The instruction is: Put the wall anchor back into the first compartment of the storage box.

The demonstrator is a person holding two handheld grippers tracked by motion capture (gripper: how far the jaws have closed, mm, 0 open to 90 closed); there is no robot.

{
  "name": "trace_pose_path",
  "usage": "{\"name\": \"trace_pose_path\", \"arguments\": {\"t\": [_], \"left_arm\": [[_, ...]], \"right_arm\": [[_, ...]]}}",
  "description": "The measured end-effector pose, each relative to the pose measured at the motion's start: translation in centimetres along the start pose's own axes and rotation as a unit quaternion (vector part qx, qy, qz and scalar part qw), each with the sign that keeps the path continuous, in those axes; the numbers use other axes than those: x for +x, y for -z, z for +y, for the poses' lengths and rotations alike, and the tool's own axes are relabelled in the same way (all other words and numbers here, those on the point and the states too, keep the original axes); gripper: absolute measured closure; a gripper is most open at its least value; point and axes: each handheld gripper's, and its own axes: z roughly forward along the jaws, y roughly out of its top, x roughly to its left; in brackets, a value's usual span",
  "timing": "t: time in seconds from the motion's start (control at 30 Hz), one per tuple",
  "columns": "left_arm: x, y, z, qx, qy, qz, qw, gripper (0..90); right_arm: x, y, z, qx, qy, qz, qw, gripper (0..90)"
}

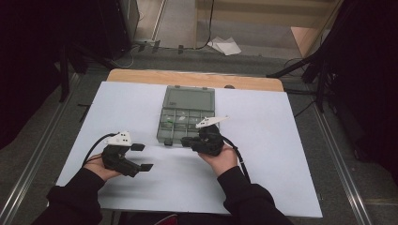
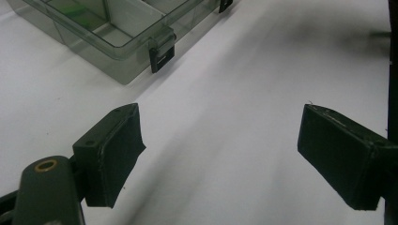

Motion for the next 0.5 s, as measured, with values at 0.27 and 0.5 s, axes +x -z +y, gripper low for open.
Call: {"name": "trace_pose_path", "arguments": {"t": [0.27,0.5], "left_arm": [[0.1,0.1,0.0,0.004,0.003,0.0,1.0,13.8],[0.1,0.0,-0.1,0.001,0.004,-0.002,1.0,13.8]], "right_arm": [[-0.3,-0.8,1.3,0.001,0.001,-0.002,1.0,85.6],[-0.6,-1.3,2.5,-0.003,-0.001,-0.002,1.0,85.7]]}}
